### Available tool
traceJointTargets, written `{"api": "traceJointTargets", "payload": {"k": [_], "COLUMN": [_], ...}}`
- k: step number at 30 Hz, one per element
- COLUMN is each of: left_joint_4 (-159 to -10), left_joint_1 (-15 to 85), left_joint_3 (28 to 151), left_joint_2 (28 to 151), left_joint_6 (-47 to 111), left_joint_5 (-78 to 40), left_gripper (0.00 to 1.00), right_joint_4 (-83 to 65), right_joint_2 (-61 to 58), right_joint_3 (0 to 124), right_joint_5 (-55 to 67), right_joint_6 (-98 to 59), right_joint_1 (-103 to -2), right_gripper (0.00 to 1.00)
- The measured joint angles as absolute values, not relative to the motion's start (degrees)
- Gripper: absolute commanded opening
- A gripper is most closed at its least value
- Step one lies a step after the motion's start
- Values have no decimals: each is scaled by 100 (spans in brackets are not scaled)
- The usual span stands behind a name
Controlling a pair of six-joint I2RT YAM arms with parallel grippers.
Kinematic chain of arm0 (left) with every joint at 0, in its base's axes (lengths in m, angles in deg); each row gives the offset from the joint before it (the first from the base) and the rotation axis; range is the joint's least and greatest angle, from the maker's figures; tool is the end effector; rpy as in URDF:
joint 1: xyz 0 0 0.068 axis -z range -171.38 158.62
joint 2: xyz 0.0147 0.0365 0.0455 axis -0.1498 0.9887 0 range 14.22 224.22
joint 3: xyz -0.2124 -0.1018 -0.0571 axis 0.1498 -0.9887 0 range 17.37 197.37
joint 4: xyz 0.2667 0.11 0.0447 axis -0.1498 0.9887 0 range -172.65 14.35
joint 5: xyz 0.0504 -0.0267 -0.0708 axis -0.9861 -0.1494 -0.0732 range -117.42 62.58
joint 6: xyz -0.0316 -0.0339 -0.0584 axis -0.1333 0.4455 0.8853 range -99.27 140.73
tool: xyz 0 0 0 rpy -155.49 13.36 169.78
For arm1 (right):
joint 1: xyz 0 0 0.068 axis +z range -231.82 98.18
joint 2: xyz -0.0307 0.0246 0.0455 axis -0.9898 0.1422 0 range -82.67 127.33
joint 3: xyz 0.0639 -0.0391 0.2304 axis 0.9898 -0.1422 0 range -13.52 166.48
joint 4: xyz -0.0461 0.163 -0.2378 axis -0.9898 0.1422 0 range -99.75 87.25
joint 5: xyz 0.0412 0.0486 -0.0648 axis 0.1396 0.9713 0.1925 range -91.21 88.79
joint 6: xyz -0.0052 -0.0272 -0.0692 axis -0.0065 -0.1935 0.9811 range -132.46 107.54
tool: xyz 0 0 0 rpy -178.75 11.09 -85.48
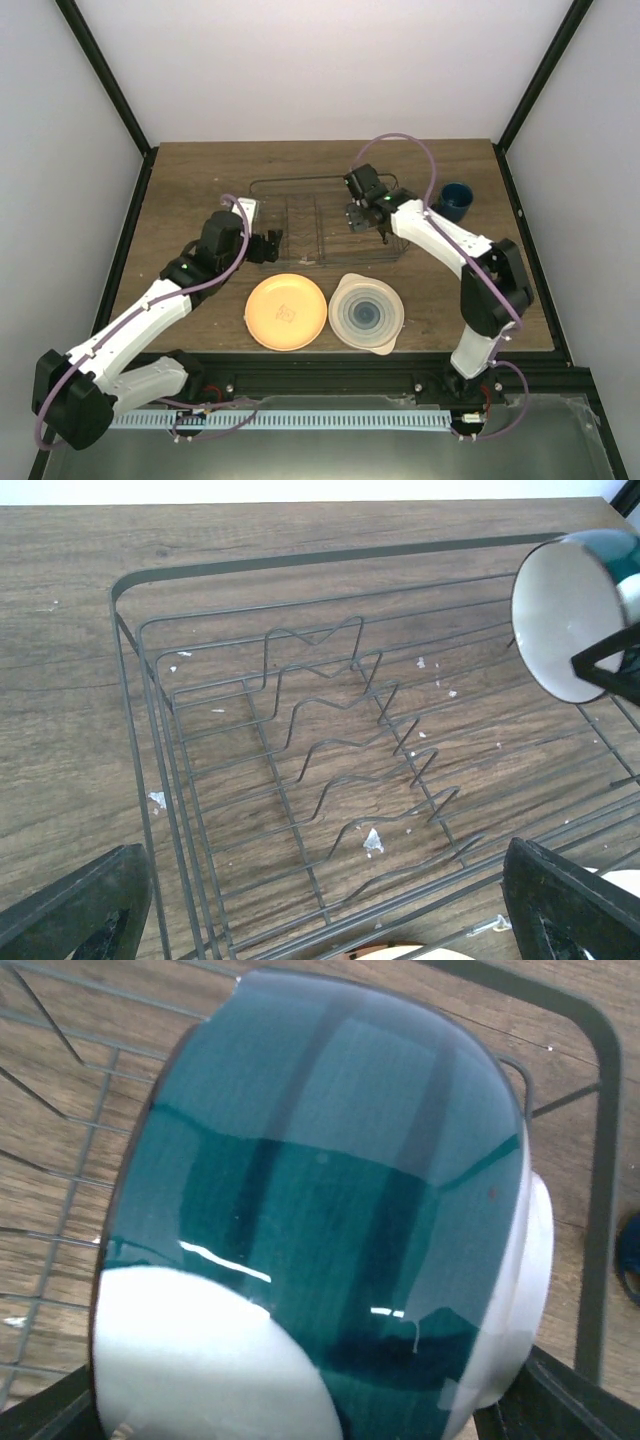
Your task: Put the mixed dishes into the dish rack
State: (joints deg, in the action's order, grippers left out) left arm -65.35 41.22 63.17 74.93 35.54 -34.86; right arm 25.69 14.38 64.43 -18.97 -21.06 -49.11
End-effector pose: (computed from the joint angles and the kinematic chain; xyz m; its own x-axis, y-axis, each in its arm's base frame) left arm 0.2611 -0.1574 0.2303 -0.5470 0.0490 -0.8357 0.3125 0.9381 -0.1496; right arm 0.3534 0.2043 0.2012 -0.7324 -0.3011 -0.6107 -0.2591 0.9527 -0.1590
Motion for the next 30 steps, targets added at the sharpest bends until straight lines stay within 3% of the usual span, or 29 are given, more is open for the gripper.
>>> {"api": "traceJointTargets", "payload": {"k": [8, 19, 30], "left_joint_4": [-6542, -6610, -6658], "left_joint_1": [4084, 4021, 3951], "left_joint_3": [6221, 6096, 6061], "left_joint_2": [7324, 7307, 7307], "left_joint_6": [3567, 3569, 3567], "left_joint_5": [-3471, -3405, -3357], "left_gripper": [98, 98, 99], "right_joint_4": [3039, 3428, 3417], "right_joint_2": [2437, 2774, 3136], "right_joint_3": [6953, 7158, 7195], "right_joint_5": [-2954, -4242, -4517], "right_joint_6": [-1844, -1630, -1280], "right_joint_1": [-4505, -4448, -4433], "right_gripper": [33, 33, 34]}}
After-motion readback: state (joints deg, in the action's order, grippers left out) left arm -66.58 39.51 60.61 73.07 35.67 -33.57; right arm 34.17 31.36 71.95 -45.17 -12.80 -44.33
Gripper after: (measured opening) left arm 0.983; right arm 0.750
